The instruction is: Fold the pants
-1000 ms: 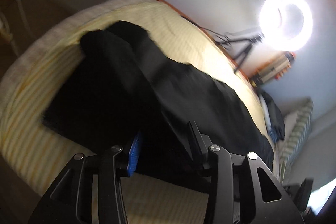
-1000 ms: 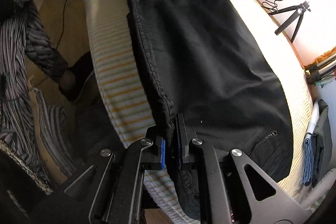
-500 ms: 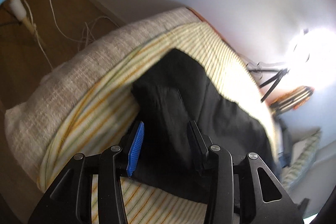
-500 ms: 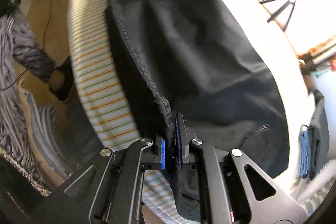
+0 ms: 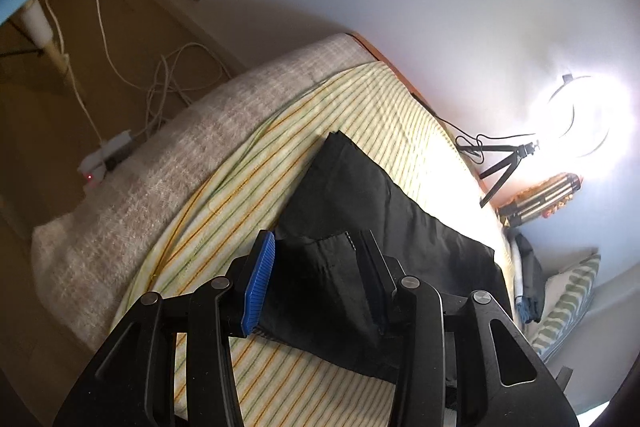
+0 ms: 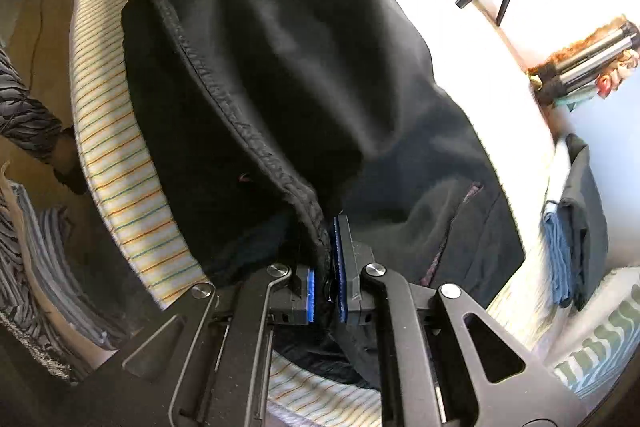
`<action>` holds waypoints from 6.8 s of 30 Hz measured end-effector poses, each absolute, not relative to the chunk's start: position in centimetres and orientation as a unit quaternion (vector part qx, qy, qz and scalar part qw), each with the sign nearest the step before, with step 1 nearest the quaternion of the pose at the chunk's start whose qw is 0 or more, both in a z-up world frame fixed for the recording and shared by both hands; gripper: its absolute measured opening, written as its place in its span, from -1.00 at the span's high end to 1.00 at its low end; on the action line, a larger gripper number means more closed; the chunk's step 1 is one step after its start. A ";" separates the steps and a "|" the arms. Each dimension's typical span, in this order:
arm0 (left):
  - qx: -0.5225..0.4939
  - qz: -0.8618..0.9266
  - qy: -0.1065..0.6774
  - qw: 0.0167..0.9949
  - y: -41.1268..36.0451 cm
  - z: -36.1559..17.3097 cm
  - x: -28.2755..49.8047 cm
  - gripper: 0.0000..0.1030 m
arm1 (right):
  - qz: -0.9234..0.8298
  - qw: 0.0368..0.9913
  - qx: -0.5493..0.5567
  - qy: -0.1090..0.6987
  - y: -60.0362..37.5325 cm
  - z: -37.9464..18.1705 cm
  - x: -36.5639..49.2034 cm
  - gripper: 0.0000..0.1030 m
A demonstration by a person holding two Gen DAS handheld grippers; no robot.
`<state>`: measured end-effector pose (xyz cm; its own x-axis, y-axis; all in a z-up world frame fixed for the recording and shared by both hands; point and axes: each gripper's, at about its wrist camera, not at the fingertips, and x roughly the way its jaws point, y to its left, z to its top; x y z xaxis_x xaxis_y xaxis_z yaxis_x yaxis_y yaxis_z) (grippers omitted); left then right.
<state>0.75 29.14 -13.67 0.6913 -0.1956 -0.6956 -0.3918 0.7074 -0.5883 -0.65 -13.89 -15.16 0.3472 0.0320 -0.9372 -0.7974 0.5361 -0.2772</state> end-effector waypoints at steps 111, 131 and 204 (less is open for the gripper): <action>-0.286 0.037 0.439 0.851 26.5 -16.9 3.5 0.79 | 0.415 0.764 -0.180 0.461 3.5 -14.0 15.4 0.93; -0.217 0.014 0.387 0.896 22.6 -10.5 2.7 0.12 | 0.310 0.850 -0.091 0.416 -10.1 -5.2 9.2 -0.14; -0.155 -0.224 0.508 0.817 1.4 -16.0 8.4 0.11 | 0.240 0.850 -0.059 0.466 -27.1 -8.2 10.9 0.06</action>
